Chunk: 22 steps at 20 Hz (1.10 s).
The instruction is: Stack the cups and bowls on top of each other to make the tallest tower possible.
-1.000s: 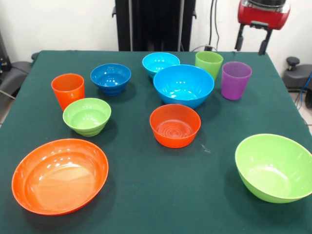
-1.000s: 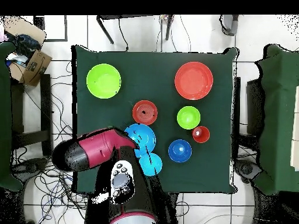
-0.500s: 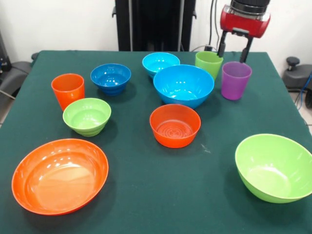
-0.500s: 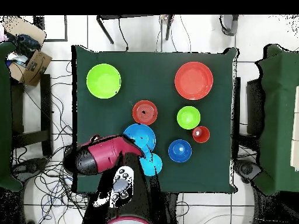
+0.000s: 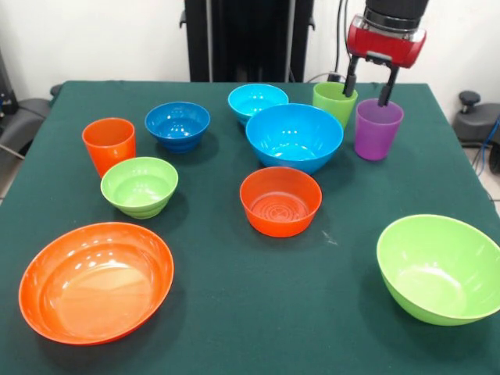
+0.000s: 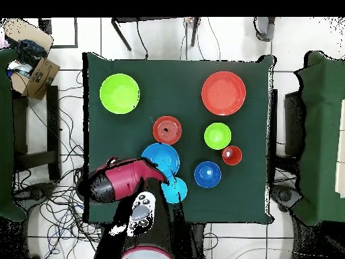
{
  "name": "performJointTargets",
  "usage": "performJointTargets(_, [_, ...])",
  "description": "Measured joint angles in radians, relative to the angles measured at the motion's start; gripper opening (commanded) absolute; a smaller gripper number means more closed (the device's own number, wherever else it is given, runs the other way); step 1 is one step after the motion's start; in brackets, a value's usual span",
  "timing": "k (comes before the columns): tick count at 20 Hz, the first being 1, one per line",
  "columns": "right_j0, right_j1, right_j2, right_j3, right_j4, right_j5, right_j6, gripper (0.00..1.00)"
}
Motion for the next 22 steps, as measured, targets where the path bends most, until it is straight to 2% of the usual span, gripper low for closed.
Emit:
performJointTargets(10, [0.011,0.037,-0.022,0.000,0.048,-0.022,0.000,1.00])
performJointTargets(22, [0.067,0.085,-0.046,0.000,0.091,-0.063,0.000,1.00])
